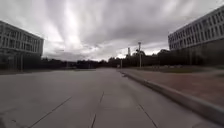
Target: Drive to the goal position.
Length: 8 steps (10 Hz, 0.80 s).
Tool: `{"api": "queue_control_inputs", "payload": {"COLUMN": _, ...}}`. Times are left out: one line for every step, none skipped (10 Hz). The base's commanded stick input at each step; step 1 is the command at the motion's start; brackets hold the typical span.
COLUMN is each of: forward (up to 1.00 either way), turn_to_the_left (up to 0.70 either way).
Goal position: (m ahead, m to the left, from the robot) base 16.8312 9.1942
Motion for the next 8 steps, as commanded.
{"api": "queue_control_inputs", "payload": {"forward": 0.7, "turn_to_the_left": 0.0}}
{"api": "queue_control_inputs", "payload": {"forward": 0.7, "turn_to_the_left": 0.0}}
{"api": "queue_control_inputs", "payload": {"forward": 0.7, "turn_to_the_left": 0.0}}
{"api": "queue_control_inputs", "payload": {"forward": 0.7, "turn_to_the_left": 0.0}}
{"api": "queue_control_inputs", "payload": {"forward": 0.7, "turn_to_the_left": 0.0}}
{"api": "queue_control_inputs", "payload": {"forward": 0.7, "turn_to_the_left": 0.0}}
{"api": "queue_control_inputs", "payload": {"forward": 0.7, "turn_to_the_left": 0.0}}
{"api": "queue_control_inputs", "payload": {"forward": 0.7, "turn_to_the_left": 0.0}}
